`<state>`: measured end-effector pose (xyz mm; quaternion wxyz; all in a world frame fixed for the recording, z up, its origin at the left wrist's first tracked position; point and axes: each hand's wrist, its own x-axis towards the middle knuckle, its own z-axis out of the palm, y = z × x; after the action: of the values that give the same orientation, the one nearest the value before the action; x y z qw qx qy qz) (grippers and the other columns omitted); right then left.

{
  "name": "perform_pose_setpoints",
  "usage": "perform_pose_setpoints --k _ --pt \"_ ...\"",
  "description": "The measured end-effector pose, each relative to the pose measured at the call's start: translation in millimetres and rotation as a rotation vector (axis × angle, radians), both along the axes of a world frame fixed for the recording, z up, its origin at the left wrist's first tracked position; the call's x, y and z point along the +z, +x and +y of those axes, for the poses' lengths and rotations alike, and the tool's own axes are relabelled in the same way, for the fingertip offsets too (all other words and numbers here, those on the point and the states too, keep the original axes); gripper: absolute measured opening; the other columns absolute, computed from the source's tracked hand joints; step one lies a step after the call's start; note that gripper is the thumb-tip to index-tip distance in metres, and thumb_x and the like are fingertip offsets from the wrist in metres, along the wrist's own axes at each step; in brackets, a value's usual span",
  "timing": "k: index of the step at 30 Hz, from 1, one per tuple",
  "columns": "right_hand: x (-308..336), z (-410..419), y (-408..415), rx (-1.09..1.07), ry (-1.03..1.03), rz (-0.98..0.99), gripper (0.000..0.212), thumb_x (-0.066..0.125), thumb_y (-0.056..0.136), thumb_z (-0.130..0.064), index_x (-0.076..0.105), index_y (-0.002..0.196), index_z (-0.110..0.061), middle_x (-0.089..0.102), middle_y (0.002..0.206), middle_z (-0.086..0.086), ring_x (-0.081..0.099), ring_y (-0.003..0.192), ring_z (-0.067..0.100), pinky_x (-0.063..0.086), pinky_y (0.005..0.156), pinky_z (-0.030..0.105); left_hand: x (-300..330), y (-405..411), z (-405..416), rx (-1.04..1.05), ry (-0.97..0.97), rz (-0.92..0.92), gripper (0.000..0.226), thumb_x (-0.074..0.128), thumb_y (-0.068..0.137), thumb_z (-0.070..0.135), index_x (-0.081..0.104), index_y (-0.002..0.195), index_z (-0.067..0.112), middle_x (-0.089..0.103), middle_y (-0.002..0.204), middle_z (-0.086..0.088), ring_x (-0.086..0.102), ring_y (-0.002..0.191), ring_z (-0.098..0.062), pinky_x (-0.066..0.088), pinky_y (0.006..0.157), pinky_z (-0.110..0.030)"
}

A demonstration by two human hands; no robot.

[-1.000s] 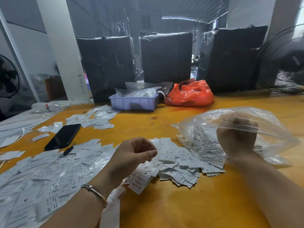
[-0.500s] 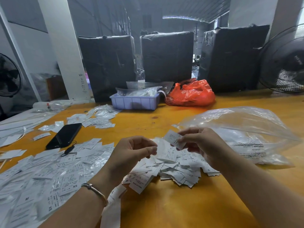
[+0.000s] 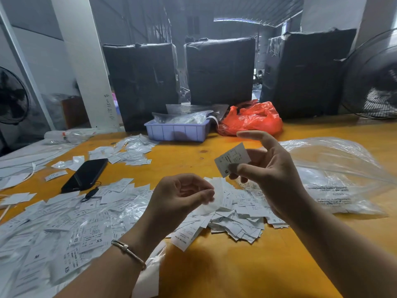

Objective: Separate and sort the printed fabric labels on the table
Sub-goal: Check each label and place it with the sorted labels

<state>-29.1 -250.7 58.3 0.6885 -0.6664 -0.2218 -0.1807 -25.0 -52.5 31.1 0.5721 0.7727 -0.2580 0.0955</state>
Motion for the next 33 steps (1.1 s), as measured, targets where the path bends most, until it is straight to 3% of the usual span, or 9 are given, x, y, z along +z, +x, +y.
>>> perform_pose_setpoints --k 6,11,21,26,33 --pt "-0.6 3.3 -2.9 0.009 -0.133 -0.08 0.035 0.064 0.084 0.007 0.061 0.114 -0.011 0.075 0.087 0.004 0.071 0.071 0.017 0.051 0.057 0.018 4.1 -3.0 0.9 0.039 0.023 -0.02 0.022 0.074 0.07 0.035 0.078 0.081 0.016 0.074 0.082 0.001 0.067 0.082 -0.021 0.057 0.073 -0.036" --pt "0.1 4.5 -3.8 -0.026 -0.196 -0.094 0.028 0.069 0.083 -0.001 0.062 0.109 -0.012 0.075 0.094 0.004 0.072 0.08 0.011 0.053 0.062 0.017 5.0 -3.8 0.9 0.011 0.031 -0.009 0.021 0.076 0.069 0.033 0.077 0.08 0.015 0.073 0.083 -0.002 0.067 0.083 -0.022 0.058 0.073 -0.037" --pt "2.8 5.5 -7.0 -0.127 -0.323 -0.197 0.024 0.072 0.079 0.001 0.062 0.081 -0.021 0.07 0.083 -0.011 0.069 0.083 0.003 0.057 0.065 0.021 4.9 -2.8 2.0 0.005 -0.008 0.02 0.023 0.079 0.064 0.033 0.074 0.076 0.014 0.073 0.08 -0.005 0.067 0.082 -0.026 0.058 0.073 -0.034" --pt "3.5 3.7 -7.1 -0.119 -0.235 -0.194 0.013 0.073 0.078 0.002 0.065 0.08 -0.007 0.073 0.081 -0.002 0.072 0.077 0.009 0.058 0.064 0.023 5.3 -3.4 1.7 0.002 0.0 0.015 0.026 0.078 0.062 0.038 0.073 0.075 0.016 0.072 0.077 -0.003 0.067 0.078 -0.024 0.058 0.072 -0.03" --pt "5.6 2.0 -8.6 -0.094 -0.23 -0.213 0.02 0.073 0.075 0.008 0.064 0.076 -0.01 0.072 0.077 0.001 0.071 0.073 0.009 0.054 0.063 0.017 4.6 -2.8 2.8 0.013 -0.008 0.019 0.026 0.078 0.064 0.036 0.073 0.076 0.014 0.072 0.078 -0.003 0.067 0.078 -0.025 0.058 0.072 -0.03"
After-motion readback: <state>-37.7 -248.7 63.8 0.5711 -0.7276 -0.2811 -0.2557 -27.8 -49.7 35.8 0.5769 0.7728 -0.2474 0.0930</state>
